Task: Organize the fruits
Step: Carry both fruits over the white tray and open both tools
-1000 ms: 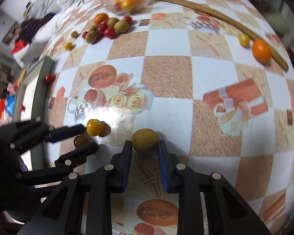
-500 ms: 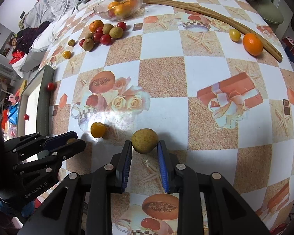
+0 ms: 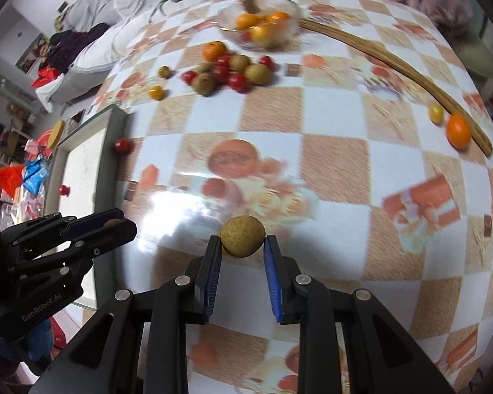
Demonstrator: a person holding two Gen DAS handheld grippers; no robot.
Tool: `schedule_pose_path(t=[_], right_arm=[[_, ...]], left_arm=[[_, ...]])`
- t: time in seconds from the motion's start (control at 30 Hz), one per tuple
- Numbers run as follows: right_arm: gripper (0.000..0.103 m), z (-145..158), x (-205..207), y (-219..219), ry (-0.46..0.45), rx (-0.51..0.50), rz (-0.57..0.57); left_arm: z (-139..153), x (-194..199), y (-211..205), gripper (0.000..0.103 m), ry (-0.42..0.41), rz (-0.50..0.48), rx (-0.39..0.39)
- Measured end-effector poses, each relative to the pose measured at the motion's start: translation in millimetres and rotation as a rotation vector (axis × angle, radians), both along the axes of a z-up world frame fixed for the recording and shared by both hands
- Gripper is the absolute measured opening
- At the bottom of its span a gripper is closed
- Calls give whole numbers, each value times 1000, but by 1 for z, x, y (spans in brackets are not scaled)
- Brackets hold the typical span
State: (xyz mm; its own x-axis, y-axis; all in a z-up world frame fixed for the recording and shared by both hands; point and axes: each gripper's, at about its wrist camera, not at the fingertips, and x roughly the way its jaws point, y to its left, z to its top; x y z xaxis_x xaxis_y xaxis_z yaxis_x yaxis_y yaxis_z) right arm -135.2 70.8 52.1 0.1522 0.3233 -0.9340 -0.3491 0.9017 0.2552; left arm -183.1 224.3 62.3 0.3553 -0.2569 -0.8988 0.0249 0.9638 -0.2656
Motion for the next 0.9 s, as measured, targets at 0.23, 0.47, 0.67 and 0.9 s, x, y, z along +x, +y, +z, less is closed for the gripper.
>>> schedule_pose_path(t=[0.23,0.47,0.67,0.9], right_arm=[[29,8,-4,53,-14,21,96],[29,16,-7,121,-26,60,217],[29,17,-5,178,-26,87,299],[29,2,-3,226,2,70,356]], left_arm=[[9,-19,50,23,-22,108,18],[9,-39,109,23,-32,234,62],[0,-52,158,23,-22,346,100],[-19,-62,192,23,22,423,115]])
